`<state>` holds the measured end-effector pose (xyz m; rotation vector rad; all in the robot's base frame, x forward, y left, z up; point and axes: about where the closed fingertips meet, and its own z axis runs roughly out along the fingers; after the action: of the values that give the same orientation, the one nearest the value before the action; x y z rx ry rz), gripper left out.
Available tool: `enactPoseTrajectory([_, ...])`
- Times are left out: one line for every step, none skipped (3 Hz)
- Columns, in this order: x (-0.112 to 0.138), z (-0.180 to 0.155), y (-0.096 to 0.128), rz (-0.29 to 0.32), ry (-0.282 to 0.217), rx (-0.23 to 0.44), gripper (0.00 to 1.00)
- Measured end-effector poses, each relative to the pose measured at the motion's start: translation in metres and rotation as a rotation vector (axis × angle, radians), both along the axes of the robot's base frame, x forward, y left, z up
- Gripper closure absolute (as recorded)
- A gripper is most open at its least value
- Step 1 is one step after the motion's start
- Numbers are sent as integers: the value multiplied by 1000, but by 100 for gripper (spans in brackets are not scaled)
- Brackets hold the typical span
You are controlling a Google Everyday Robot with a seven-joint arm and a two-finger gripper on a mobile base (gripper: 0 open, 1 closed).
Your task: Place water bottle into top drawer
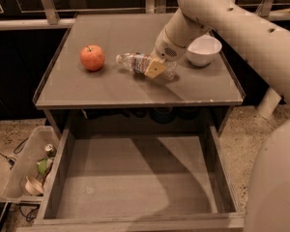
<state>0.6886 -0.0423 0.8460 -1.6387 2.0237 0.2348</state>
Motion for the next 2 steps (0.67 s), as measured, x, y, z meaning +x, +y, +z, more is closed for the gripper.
enactPoseTrajectory([-29,24,-18,21,-17,22,100])
enactPoseTrajectory([-73,56,-36,49,-57,66,100])
